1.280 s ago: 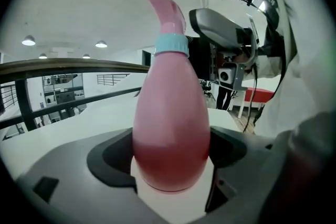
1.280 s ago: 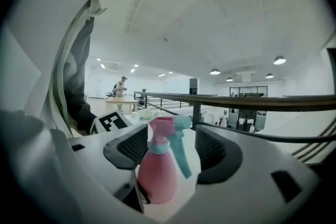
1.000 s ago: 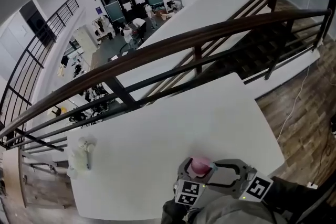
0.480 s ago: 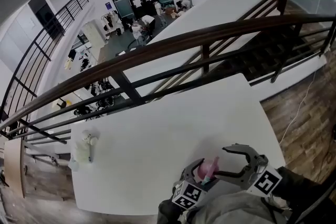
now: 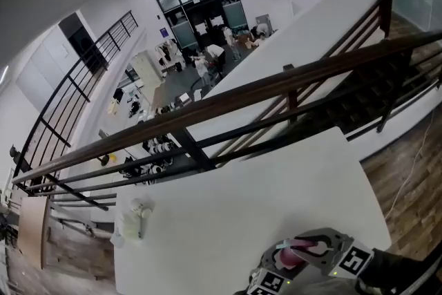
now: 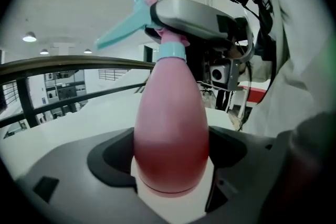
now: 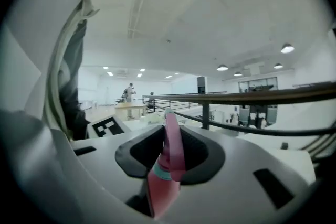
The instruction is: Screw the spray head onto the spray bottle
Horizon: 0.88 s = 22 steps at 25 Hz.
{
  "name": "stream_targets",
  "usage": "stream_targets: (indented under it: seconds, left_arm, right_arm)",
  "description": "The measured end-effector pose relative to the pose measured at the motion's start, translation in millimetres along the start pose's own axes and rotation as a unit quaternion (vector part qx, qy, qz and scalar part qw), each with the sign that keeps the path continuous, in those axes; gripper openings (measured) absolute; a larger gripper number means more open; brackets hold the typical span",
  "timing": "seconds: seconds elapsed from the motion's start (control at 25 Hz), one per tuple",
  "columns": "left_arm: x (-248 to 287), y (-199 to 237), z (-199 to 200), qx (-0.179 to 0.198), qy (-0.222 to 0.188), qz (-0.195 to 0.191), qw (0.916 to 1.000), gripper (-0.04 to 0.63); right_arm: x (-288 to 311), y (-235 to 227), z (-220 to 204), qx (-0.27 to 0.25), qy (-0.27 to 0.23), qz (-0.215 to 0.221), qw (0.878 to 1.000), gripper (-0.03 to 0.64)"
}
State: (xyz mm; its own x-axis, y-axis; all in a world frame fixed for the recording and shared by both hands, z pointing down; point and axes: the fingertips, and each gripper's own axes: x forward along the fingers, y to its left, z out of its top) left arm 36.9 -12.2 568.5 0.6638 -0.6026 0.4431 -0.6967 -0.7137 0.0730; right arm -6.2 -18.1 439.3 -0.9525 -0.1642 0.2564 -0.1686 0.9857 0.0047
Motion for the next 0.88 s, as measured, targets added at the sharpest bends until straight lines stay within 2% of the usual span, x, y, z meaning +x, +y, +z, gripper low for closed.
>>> stream_targets:
  seconds: [0.12,0.2,0.28,0.36,0.56,0.68,0.76,0.88]
  left_arm:
    - [0.2,5.9,-0.3,-0.002,-0.002,0.029,0.9996,0.408]
    - [1.0,9.0,0.2,0.0,-0.003,0.042,0.9991,0.408]
    - [1.9,12.0,1.0,0.002,-0.003,0.054,0.9985,0.408]
    - [2.7,15.1,2.0,0.005,-0.004,0.067,0.9978,0.408]
    - [4.2,24.0,5.3,0.007,-0.006,0.103,0.9946,0.408]
    - [4.9,30.2,7.9,0.007,-0.008,0.128,0.9917,0.408]
    - [5.5,34.5,9.4,0.007,-0.01,0.146,0.9893,0.408]
    - [7.3,39.7,9.0,0.008,-0.012,0.167,0.9859,0.408]
  right_arm:
    - [3.1,-20.8,-0.4,0.06,-0.001,-0.1,0.993,0.08]
    - [3.2,-32.6,0.7,0.067,0.011,-0.162,0.985,0.077]
    - [2.9,-39.5,1.5,0.056,0.011,-0.194,0.979,0.077]
    - [1.0,-40.9,-0.2,0.047,-0.001,-0.193,0.98,0.078]
    - [-6.0,-34.3,0.7,0.039,-0.047,-0.138,0.989,0.081]
    - [-7.3,-32.3,4.9,0.036,-0.055,-0.127,0.99,0.089]
    - [-8.7,-36.9,2.4,0.075,-0.056,-0.13,0.987,0.117]
    - [-4.5,-35.5,-15.9,0.15,-0.036,-0.124,0.98,0.115]
